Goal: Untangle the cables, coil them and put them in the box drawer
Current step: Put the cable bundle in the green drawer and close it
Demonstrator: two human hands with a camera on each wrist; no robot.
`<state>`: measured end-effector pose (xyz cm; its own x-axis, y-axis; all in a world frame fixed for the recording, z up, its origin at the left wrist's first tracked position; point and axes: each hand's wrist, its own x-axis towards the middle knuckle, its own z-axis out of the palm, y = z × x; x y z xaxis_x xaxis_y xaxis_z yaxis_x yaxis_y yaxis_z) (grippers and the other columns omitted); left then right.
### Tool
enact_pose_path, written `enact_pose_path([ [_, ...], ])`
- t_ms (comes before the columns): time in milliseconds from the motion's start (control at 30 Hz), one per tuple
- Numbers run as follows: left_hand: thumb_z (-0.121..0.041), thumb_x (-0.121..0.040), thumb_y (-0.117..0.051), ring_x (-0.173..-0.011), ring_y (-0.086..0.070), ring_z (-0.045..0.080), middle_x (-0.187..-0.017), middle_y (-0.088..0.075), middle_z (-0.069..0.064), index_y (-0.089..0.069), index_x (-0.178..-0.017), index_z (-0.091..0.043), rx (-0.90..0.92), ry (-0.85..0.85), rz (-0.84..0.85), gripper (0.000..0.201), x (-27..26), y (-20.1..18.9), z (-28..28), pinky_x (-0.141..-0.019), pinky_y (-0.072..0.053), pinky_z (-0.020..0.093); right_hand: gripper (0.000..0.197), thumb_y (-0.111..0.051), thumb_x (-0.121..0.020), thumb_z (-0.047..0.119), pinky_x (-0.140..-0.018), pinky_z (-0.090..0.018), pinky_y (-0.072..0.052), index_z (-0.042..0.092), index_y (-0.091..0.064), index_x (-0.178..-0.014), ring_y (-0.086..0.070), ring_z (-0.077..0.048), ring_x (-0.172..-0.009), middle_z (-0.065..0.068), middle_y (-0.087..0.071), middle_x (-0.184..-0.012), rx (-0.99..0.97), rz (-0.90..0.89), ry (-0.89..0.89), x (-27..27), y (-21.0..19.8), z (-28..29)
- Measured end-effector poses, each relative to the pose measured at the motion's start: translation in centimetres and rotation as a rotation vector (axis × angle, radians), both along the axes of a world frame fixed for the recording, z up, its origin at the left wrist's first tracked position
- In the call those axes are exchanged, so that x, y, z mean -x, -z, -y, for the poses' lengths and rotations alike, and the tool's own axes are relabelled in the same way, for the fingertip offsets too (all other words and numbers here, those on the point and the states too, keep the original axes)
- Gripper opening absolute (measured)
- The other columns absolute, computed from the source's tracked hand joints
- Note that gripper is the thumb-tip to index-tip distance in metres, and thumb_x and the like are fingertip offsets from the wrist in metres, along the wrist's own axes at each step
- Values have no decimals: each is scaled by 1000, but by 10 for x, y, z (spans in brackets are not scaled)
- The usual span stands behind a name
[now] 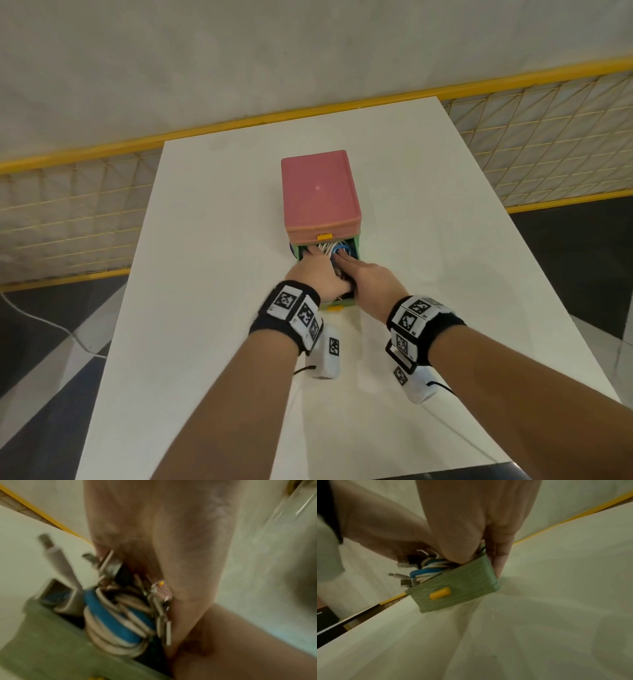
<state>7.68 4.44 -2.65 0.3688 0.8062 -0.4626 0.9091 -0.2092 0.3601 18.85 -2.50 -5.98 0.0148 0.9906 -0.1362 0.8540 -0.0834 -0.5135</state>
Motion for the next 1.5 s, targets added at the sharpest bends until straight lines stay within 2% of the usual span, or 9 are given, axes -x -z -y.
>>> enact_pose_path([
  [267, -16, -98, -40, -126, -46, 35, -143, -39, 28, -22, -143, 11, -286, -48, -89, 55, -22, 19, 25, -108, -35, 38, 79, -51, -87, 8, -92, -41, -50, 38, -11, -148, -62, -30, -98, 8, -17, -158, -102, -91, 9, -2, 2, 10],
  [500, -33, -81, -68, -135, -39, 37, -152, -23, 23, -1, -147, 6, 39, -34, 85, 101, 2, 17, 5, -108, -38, 44, 67, -49, -89, 6, -102, -37, -44, 16, -21, -149, -52, -30, -123, -2, -12, -159, 11, -8, 50, -2, 4, 3],
  [700, -20, -99, -43, -147, -8, 41, -155, -2, 34, 11, -145, 13, -142, -131, 30, 79, -24, 31, 19, -120, -8, 40, 86, -49, -87, 2, -93, -38, -49, 33, 2, -149, -59, -29, -110, 5, -7, -160, -95, -112, 57, 0, -3, 11],
  [900, -30, -82, -67, -144, -19, 32, -155, -13, 19, 1, -152, -3, 50, -48, 264, 101, 1, 23, 6, -119, -22, 39, 75, -39, -85, -7, -99, -40, -45, 28, -20, -148, -53, -31, -114, 6, -15, -158, -13, -18, -7, -2, -4, 9],
  [1033, -32, -86, -67, -113, -60, 22, -122, -62, 7, -57, -127, -13, -54, 50, 359, 46, 30, -5, 1, -95, -48, 32, 67, -45, -87, -5, -101, -42, -45, 20, -26, -147, -49, -31, -125, 0, -18, -158, -9, 31, 16, -3, -1, 7],
  [1233, -9, -101, -41, -146, -28, 22, -158, -29, 7, -33, -149, -10, -361, 299, 168, 49, 31, 20, 30, -121, -14, 37, 52, -74, -60, 2, -82, -44, -56, 6, -66, -111, -64, -33, -99, -12, -66, -120, -196, 287, -47, -3, -6, 8],
  [1333, -7, -100, -31, -150, -4, 12, -163, -8, -4, -5, -155, -19, -440, 305, -44, 62, 38, 28, 33, -118, 11, 47, 63, -59, -75, 4, -116, -44, -19, 1, -44, -136, -35, -32, -138, -18, -41, -146, -140, 308, -143, 0, -12, 12],
  [1400, -13, -101, -27, -150, 2, 11, -164, -5, -5, -1, -155, -20, -443, 318, -81, 60, 37, 24, 33, -115, 16, 49, 67, -45, -85, 10, -118, -35, 5, 0, -19, -147, -9, -28, -147, -17, -13, -157, -89, 276, -195, 5, -16, 19],
  [1500, -20, -104, -26, -150, 2, 12, -163, -9, -6, -9, -155, -21, -344, 321, 3, 54, 38, 23, 30, -118, 11, 49, 67, -40, -93, 20, -117, -31, 9, 1, -6, -148, 0, -28, -148, -17, -2, -158, -88, 245, -220, 15, -11, 27],
])
